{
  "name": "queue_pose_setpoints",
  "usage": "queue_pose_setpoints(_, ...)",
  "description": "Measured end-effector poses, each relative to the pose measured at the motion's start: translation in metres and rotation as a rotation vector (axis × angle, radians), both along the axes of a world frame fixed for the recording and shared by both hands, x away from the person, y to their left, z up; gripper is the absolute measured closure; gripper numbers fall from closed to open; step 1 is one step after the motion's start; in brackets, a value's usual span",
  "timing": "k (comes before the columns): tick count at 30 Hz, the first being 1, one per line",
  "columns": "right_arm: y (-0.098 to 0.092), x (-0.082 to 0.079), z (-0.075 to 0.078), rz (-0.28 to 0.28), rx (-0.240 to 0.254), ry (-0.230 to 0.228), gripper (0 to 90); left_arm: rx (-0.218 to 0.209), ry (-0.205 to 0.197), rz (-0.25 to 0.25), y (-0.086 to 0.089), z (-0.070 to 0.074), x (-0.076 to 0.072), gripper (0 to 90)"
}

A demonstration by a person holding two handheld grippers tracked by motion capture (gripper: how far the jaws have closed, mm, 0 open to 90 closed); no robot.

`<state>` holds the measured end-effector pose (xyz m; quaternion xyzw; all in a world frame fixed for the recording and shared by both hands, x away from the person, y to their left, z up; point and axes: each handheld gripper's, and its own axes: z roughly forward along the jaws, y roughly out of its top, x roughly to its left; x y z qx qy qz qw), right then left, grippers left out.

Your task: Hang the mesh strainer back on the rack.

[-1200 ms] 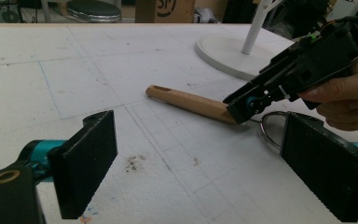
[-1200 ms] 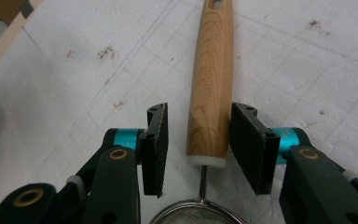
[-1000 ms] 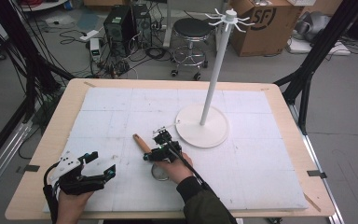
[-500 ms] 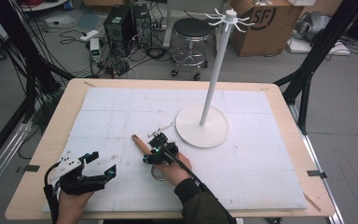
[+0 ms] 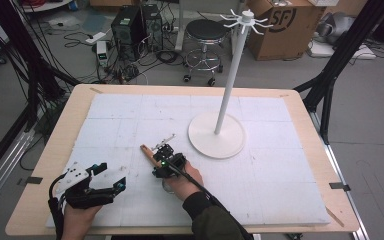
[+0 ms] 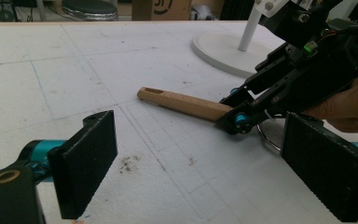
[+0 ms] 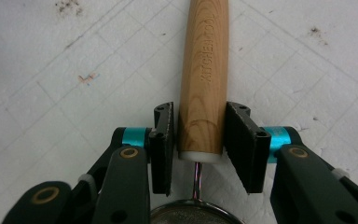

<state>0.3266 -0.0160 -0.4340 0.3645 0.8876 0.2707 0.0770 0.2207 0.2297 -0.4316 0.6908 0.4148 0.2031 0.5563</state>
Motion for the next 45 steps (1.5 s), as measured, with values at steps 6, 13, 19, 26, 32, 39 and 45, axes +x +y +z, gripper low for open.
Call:
queue_pose_setpoints(6, 0.003, 0.003, 0.003, 0.014, -0.034, 0.03, 66.2, -0.004, 0.002, 0.007, 0.001, -0.001, 0.001, 11.7)
queue_pose_setpoints(13, 0.01, 0.011, 0.007, 0.056, -0.104, 0.059, 68.4, -0.01, 0.001, 0.007, 0.001, 0.0, 0.001, 11.6)
queue_pose_setpoints(19, 0.01, 0.009, 0.008, 0.061, -0.104, 0.052, 69.2, -0.005, -0.003, 0.005, 0.001, 0.0, 0.0, 11.6)
queue_pose_setpoints(26, 0.004, 0.015, 0.009, 0.098, -0.074, 0.081, 69.5, -0.01, -0.001, 0.01, 0.004, 0.0, 0.0, 11.7)
queue_pose_setpoints(32, -0.002, 0.015, 0.012, 0.098, -0.01, 0.101, 69.4, -0.014, -0.002, 0.013, 0.005, 0.0, 0.0, 11.7)
queue_pose_setpoints(39, -0.02, 0.015, 0.022, 0.053, 0.056, 0.115, 69.3, -0.006, -0.002, 0.009, 0.004, 0.0, 0.0, 11.6)
queue_pose_setpoints(45, -0.042, 0.015, 0.033, 0.028, 0.126, 0.093, 69.2, -0.005, 0.001, 0.015, 0.003, -0.001, 0.0, 11.7)
